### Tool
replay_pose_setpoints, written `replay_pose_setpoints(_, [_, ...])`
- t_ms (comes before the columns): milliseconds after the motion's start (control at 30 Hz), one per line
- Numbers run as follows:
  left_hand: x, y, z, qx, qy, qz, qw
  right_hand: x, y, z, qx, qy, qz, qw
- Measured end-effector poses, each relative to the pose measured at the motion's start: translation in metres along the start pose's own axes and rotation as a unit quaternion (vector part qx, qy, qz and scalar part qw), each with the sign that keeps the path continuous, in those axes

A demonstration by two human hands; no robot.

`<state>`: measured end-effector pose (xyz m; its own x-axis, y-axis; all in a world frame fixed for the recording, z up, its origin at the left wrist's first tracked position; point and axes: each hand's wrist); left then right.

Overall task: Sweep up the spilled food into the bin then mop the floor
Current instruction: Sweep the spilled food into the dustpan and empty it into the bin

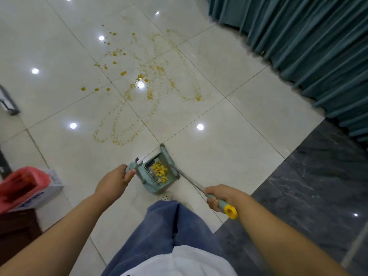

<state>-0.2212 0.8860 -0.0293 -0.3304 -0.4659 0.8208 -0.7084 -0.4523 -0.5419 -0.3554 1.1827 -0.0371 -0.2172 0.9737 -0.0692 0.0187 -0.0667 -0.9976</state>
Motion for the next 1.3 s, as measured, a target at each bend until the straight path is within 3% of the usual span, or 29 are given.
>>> replay_pose_setpoints(233, [-0.006, -0.018, -0.004, 0.046, -0.013, -0.032, 0.998, 0.021, -0.021, 0.012, 0.049, -0.109, 0.021, 0.993])
replay_pose_setpoints(400, [-0.016, -0.045, 0.013, 0.091, -0.043, -0.055, 0.993, 0.021, -0.017, 0.049, 0.119, -0.180, -0.033, 0.976])
replay_pose_setpoints(600, [-0.028, -0.066, 0.043, 0.167, -0.109, -0.073, 0.977, -0.009, 0.001, 0.076, 0.110, -0.213, -0.091, 0.967])
replay_pose_setpoints(800, [-0.041, -0.066, 0.060, 0.205, -0.141, -0.081, 0.965, -0.050, 0.016, 0.042, 0.068, -0.270, -0.097, 0.956])
replay_pose_setpoints(1033, [-0.036, -0.066, 0.092, 0.214, -0.156, -0.072, 0.962, -0.085, 0.011, -0.010, 0.042, -0.319, -0.017, 0.947])
replay_pose_setpoints(1167, [-0.038, -0.079, 0.108, 0.188, -0.198, -0.068, 0.959, -0.092, -0.005, -0.019, 0.064, -0.345, -0.018, 0.936])
replay_pose_setpoints(1300, [-0.041, -0.093, 0.129, 0.191, -0.185, -0.075, 0.961, -0.100, -0.017, -0.014, 0.086, -0.301, -0.028, 0.949])
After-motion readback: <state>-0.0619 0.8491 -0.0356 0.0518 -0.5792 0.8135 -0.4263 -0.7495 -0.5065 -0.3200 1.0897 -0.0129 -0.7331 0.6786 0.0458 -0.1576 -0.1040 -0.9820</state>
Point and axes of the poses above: each hand's wrist, its own y-axis towards the middle knuckle, its own x-axis out of the back of the hand, z = x × y, and after that the axes turned 14 degrees about y, right-handed
